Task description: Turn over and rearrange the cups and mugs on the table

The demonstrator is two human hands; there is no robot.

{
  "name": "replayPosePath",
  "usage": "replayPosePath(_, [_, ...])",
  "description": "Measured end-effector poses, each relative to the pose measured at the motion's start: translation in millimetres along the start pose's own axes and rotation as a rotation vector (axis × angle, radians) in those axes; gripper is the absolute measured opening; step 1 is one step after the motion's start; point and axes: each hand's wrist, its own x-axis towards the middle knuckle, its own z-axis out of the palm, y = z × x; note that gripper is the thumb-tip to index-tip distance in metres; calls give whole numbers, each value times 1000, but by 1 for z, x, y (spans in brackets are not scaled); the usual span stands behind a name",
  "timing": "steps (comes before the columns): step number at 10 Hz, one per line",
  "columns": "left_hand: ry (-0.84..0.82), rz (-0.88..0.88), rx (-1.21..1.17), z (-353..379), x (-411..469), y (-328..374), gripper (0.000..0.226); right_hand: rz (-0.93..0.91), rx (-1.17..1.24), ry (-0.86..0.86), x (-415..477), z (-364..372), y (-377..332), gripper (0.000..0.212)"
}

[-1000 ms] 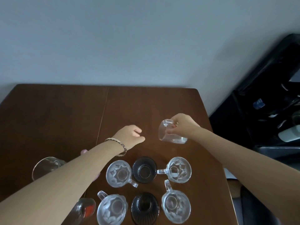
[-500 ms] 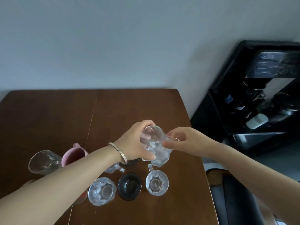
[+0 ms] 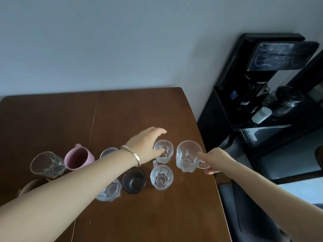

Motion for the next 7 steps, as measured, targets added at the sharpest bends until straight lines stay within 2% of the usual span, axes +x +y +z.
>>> replayPosePath(1, [12,-246,56,-3,-13,-30,23,47,4,93,11,22,24,37])
replayPosePath(2, [-67,-382,94,-2,-27,-58,17,103,159,98,22,46,38,40])
replayPosePath(3, [-95,-437,89,0,-37,-74,18,152,267,111,32,66,42,50])
replayPosePath(6, [-71,-487,-31,3,-52,-88,20,206,217,129,31,89,40,41])
replayPosePath(7, [-102,-488,-50,2,-58,-94,20,156,82,156,20,86,36,57])
